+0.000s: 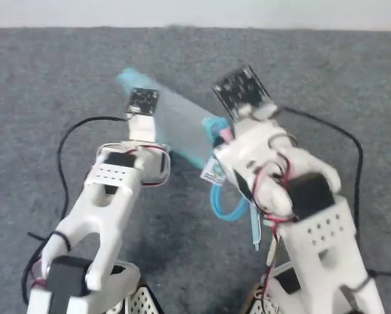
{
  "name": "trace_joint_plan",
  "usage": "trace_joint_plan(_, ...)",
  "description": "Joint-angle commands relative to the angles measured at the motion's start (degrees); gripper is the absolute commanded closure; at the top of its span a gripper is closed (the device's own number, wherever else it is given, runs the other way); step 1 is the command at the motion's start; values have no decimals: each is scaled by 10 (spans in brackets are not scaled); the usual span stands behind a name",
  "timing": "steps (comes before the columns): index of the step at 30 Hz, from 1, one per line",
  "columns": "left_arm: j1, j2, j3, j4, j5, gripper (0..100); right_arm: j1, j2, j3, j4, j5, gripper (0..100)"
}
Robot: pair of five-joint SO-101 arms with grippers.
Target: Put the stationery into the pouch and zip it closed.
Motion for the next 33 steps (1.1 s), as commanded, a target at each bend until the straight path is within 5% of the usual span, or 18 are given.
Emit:
trace_joint_plan(1, 61, 1, -6, -43, 33, 806, -49, 65, -80, 29, 8, 992)
trace_joint_plan(5, 59, -3, -2, -44, 47, 806, -91, 53, -3, 10, 20, 991)
trace_joint_plan(15, -25, -44, 5, -18, 48, 807, -93, -88, 428, -235, 43, 992)
trace_joint_plan(23, -125, -249, 7, 117, -17, 808, -58, -89, 434, -240, 40, 992)
trace_joint_plan(33, -112, -465, 22, 244, -97, 795, -22, -89, 324, -155, 27, 992)
